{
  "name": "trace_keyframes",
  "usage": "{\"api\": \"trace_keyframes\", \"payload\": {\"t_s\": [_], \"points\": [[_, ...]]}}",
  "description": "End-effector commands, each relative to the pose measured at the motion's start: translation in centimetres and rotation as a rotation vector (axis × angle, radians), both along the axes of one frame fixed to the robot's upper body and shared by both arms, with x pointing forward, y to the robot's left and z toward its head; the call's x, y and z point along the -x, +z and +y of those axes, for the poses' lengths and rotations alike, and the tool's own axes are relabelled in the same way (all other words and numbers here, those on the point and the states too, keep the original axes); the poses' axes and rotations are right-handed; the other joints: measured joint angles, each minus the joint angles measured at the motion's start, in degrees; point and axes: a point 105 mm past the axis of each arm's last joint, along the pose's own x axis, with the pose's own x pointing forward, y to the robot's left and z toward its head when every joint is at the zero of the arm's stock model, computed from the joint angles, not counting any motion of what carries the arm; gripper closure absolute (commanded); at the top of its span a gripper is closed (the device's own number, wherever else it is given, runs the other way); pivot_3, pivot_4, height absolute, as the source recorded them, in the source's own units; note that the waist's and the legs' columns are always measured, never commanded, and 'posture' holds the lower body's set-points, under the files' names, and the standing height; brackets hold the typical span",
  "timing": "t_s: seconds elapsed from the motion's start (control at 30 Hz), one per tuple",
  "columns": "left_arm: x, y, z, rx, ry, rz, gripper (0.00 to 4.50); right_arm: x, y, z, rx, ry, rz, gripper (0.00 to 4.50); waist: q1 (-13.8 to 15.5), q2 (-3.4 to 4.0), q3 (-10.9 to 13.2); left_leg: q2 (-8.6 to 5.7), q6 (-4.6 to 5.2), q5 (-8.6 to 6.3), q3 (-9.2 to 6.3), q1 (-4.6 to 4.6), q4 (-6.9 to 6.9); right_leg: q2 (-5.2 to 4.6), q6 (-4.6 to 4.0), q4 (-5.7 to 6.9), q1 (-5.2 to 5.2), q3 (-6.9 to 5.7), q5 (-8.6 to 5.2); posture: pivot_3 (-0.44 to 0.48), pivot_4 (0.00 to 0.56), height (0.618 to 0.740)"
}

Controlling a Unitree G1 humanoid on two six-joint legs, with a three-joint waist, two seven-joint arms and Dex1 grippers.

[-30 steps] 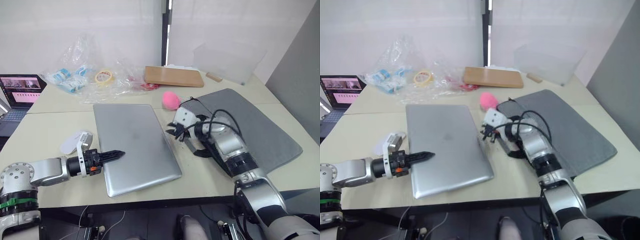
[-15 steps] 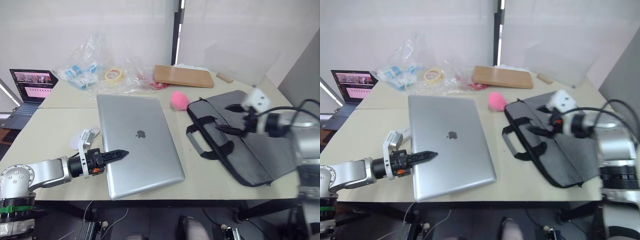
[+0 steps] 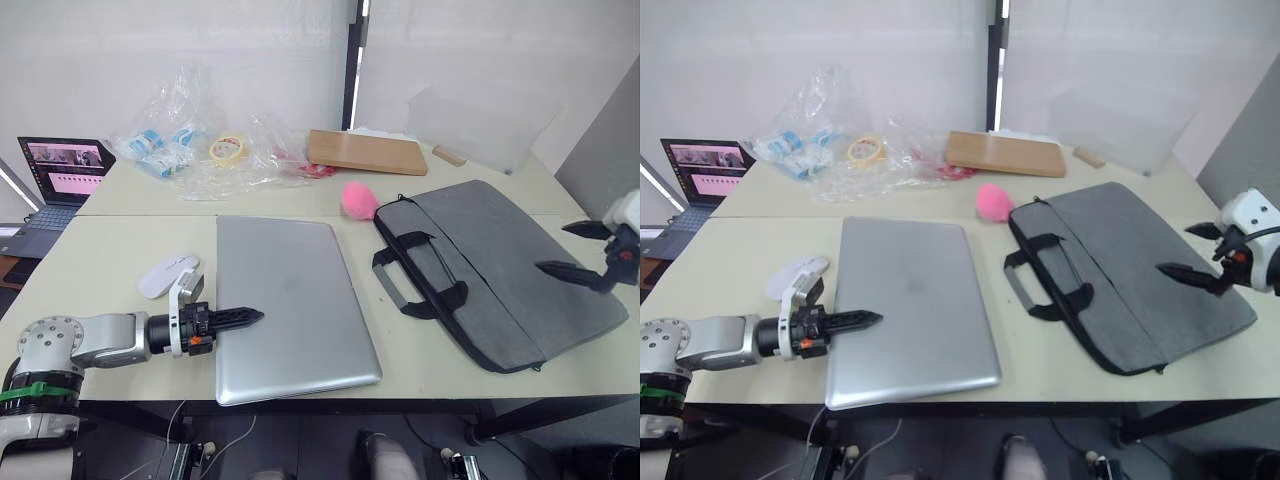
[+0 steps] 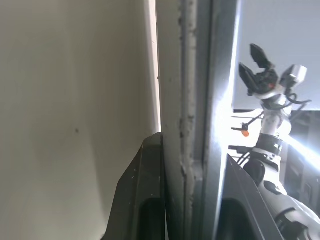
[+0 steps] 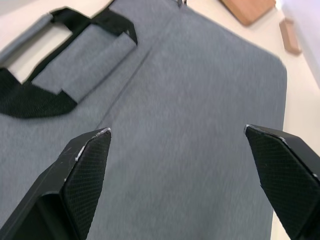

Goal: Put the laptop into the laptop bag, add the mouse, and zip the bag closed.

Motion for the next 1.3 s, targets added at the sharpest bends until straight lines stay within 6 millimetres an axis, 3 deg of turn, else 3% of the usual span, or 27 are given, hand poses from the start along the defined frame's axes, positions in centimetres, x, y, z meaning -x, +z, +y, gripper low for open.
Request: {"api": "trace_keyframes", "payload": {"t_s": [0.03,0.13,0.33,0.57,0.7,1.1,1.2,1.3], "points": [[-0.2,3.7,-0.6,0.132,-0.049,-0.117,4.16,0.3,1.6,0.1,0.009,0.015,-0.053,0.03,0.0,0.0,0.0,0.0,0.0,0.0,-0.03,0.01,0.0,0.0,0.0,0.01,0.0,0.01,0.0,0.0,0.15,0.74],[-0.5,3.7,-1.1,0.137,-0.056,-0.124,4.16,-0.1,-0.2,2.7,0.002,0.054,-0.002,0.03,0.1,0.0,0.0,0.01,-0.01,0.0,-0.03,0.02,0.01,0.01,0.0,0.04,0.0,0.0,0.0,0.0,0.15,0.74],[-0.2,2.7,-1.4,0.14,-0.073,-0.074,4.16,-0.3,-2.2,10.6,-0.123,0.105,0.004,0.03,0.1,0.03,0.0,0.11,-0.04,-0.01,-0.17,0.05,0.04,0.05,0.0,0.09,-0.02,0.0,0.0,0.0,0.15,0.74],[-0.5,3.6,-2.2,0.161,-0.063,-0.143,4.16,-0.7,-5.2,15.5,-0.047,0.079,0.002,0.03,1.3,-0.04,0.0,0.0,-0.06,0.0,-0.06,0.19,0.07,0.03,0.01,0.04,-0.07,-0.12,0.01,0.0,0.15,0.74],[-0.2,3.5,-2.7,0.155,-0.084,-0.147,4.16,-1.1,-6.7,15.9,0.023,0.056,0.007,0.03,1.5,-0.04,0.0,-0.07,-0.05,0.0,-0.09,0.19,0.08,-0.02,0.0,0.0,-0.08,-0.22,0.01,0.0,0.15,0.74],[-0.1,3.4,-3.0,0.151,-0.077,-0.157,4.16,-2.1,-7.8,14.0,0.045,-0.052,-0.003,0.03,1.3,-0.05,0.0,-0.06,-0.04,0.01,-0.04,0.07,0.08,-0.01,-0.01,0.02,-0.04,-0.11,0.01,0.0,0.15,0.74],[0.0,3.4,-3.3,0.151,-0.085,-0.163,4.16,-2.3,-7.9,13.6,0.058,-0.065,-0.01,0.72,1.4,-0.05,0.0,-0.07,-0.03,0.01,-0.05,0.09,0.08,-0.01,-0.01,0.01,-0.04,-0.12,0.01,0.0,0.15,0.74],[0.1,3.4,-3.4,0.151,-0.091,-0.165,4.16,-2.4,-7.9,13.2,0.074,-0.075,-0.011,1.77,1.4,-0.06,0.0,-0.07,-0.03,0.01,-0.06,0.08,0.08,-0.01,-0.01,-0.01,-0.04,-0.13,0.01,0.0,0.15,0.74]]}}
